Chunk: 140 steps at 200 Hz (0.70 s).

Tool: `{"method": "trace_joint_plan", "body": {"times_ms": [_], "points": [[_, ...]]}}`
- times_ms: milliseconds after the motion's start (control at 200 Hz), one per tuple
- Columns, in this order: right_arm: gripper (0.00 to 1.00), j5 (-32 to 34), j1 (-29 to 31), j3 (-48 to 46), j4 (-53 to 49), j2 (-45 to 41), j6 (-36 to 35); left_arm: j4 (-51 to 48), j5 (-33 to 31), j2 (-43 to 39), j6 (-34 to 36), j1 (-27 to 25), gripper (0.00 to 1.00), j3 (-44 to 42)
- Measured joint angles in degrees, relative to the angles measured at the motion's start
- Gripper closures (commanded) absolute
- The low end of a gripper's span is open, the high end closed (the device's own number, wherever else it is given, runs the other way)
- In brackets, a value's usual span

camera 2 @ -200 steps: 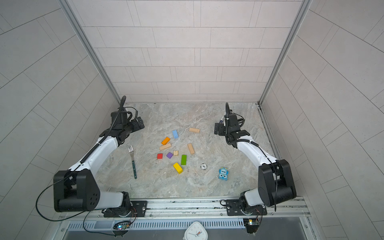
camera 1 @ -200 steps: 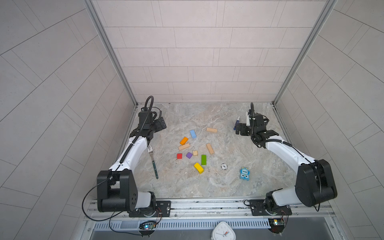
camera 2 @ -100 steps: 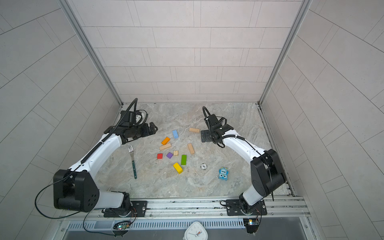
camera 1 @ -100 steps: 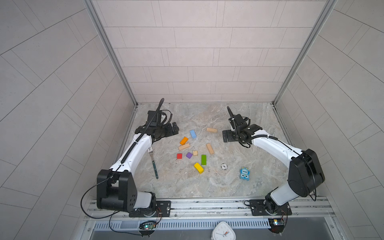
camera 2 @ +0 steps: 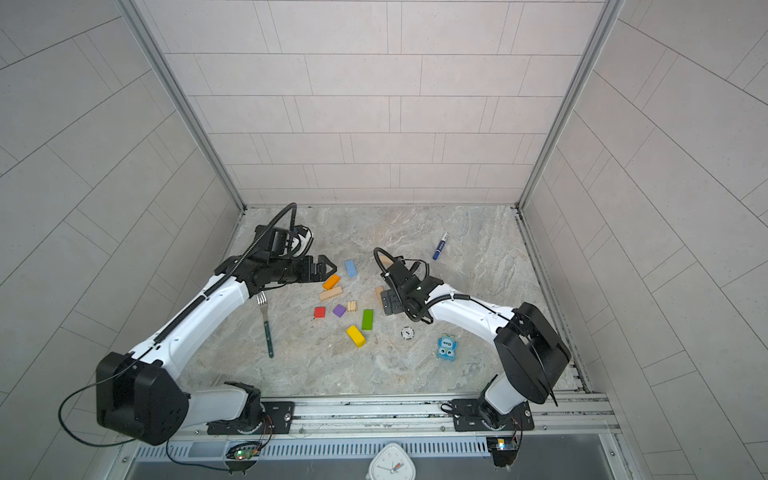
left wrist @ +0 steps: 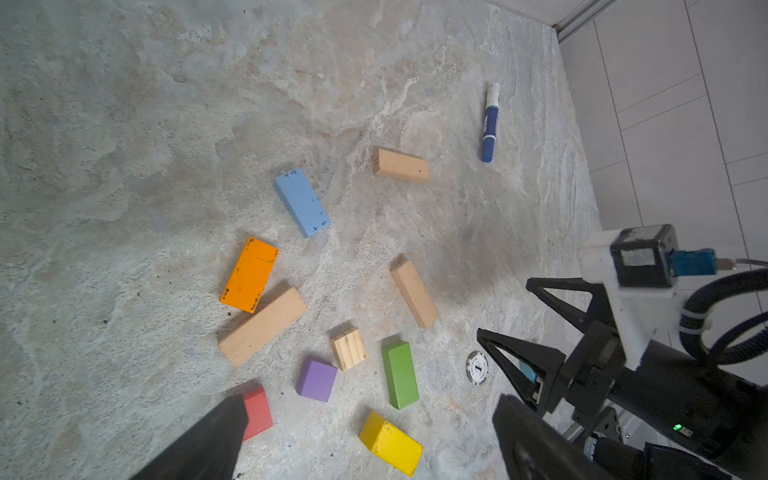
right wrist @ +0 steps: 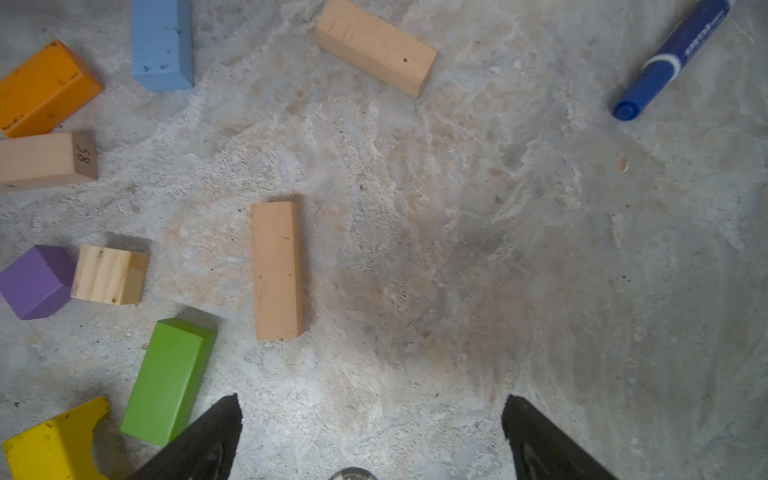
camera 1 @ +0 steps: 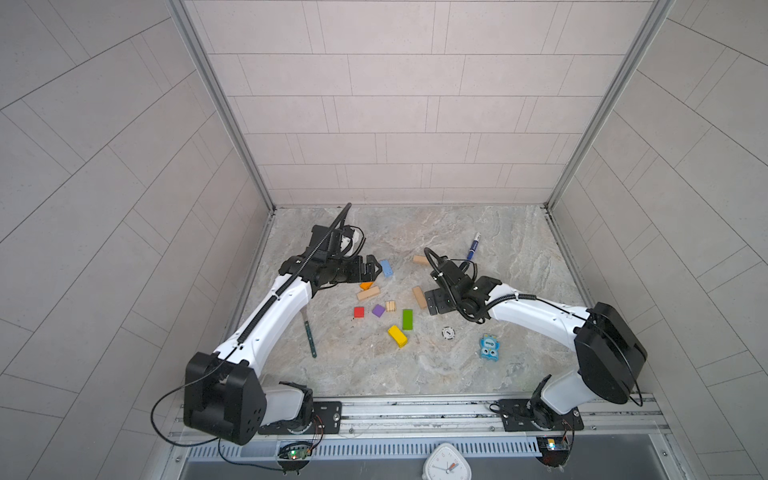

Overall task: Build the wood block tower
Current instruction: 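Raise both arms and move the grippers over the scattered blocks, then lower the right gripper onto the plain wooden block and close it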

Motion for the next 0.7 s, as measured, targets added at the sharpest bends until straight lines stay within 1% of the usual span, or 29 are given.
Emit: {"method": "trace_joint_plan", "body": {"times_ms": [290, 700], "points": [[0.01, 2.8, 1.7, -1.4, 4.5, 1.0, 0.7, 0.2, 0.5, -2.4, -0.9, 0.0, 0.0, -3.4], [0.05, 3.1, 4.7, 0.0, 7.6, 7.3, 0.6, 0.6, -0.1, -4.1, -1.7, 0.0, 0.0, -4.5]]}}
